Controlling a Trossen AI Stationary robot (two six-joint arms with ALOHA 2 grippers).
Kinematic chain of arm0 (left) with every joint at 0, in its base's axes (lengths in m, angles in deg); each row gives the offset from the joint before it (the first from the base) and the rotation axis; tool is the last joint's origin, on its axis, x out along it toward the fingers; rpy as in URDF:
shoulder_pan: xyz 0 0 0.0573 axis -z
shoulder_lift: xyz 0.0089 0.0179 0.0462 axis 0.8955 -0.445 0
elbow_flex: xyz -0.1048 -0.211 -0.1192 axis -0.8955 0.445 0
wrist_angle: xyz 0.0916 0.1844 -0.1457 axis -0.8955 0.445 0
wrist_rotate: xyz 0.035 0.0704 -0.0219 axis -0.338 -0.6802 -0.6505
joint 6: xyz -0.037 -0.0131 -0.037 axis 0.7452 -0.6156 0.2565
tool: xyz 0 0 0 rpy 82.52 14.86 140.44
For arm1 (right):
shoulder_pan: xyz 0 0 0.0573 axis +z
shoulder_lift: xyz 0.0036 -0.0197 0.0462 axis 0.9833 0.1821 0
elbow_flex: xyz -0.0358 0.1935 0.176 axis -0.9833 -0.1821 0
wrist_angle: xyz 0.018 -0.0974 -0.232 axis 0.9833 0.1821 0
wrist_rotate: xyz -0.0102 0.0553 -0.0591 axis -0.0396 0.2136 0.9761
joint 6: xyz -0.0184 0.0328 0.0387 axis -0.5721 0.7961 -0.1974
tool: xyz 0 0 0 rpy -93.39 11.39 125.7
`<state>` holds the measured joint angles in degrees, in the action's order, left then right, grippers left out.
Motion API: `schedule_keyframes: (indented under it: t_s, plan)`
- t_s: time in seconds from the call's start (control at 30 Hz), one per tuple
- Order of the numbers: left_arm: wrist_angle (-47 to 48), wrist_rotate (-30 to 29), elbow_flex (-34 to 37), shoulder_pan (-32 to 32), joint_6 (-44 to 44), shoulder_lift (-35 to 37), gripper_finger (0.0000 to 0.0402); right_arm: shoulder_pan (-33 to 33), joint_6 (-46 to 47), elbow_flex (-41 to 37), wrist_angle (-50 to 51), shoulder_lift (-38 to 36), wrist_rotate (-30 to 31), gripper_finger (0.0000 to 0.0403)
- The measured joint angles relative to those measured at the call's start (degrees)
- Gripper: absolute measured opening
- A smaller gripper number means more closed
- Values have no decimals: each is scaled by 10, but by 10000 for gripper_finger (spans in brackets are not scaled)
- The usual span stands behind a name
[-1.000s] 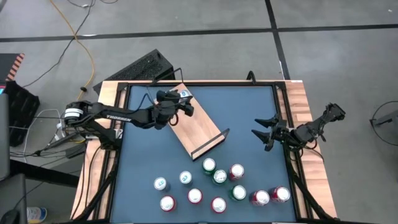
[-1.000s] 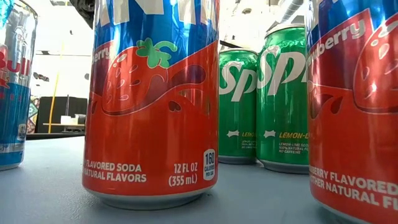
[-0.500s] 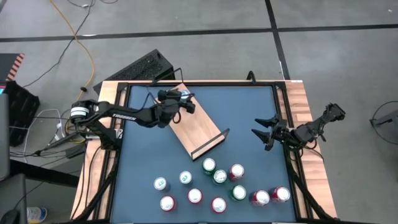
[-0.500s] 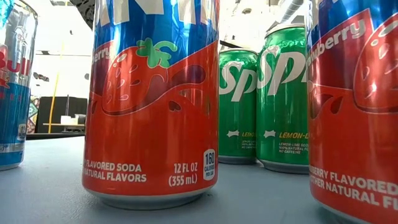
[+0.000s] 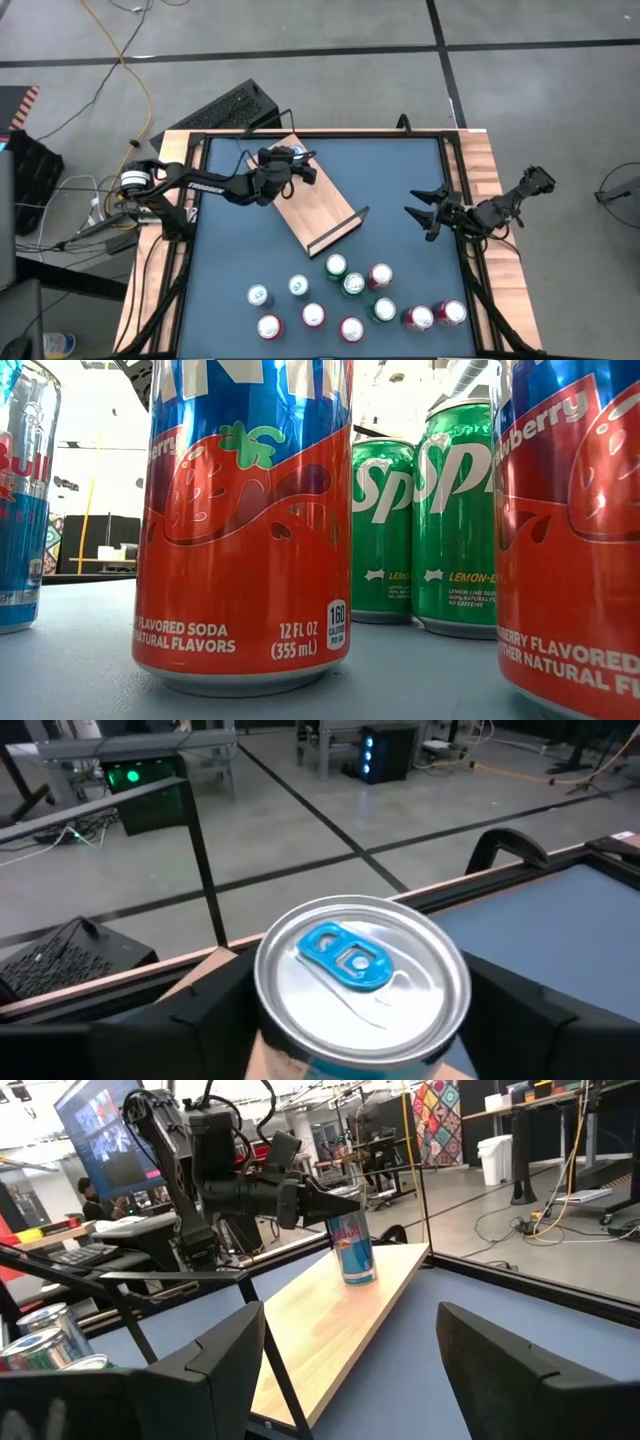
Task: Place canned beverage on shelf
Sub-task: Put the top right blue soda can on the shelf
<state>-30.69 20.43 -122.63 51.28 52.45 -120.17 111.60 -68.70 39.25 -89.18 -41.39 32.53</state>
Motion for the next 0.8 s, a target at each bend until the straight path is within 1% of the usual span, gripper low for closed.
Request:
schedule_keyframes:
  t_s: [0.13, 0.23, 0.33, 0.43, 0.57, 0.8]
  plan:
    - [14, 7, 0, 0, 13, 1, 222, 0, 0, 0, 0, 0, 0, 282]
    - [20, 12, 0, 0, 14, 4, 221, 0, 0, 0, 0, 0, 0, 282]
    - [28, 44, 0, -3, -5, 16, 221, 0, 0, 0, 0, 0, 0, 282]
    - [56, 93, 0, -16, -23, 36, 221, 0, 0, 0, 0, 0, 0, 282]
    - [96, 167, 0, -52, -39, 61, 221, 0, -1, 0, 1, 0, 12, 282]
    - [101, 307, 0, -122, -97, 75, 221, 0, -2, 0, 4, 0, 29, 282]
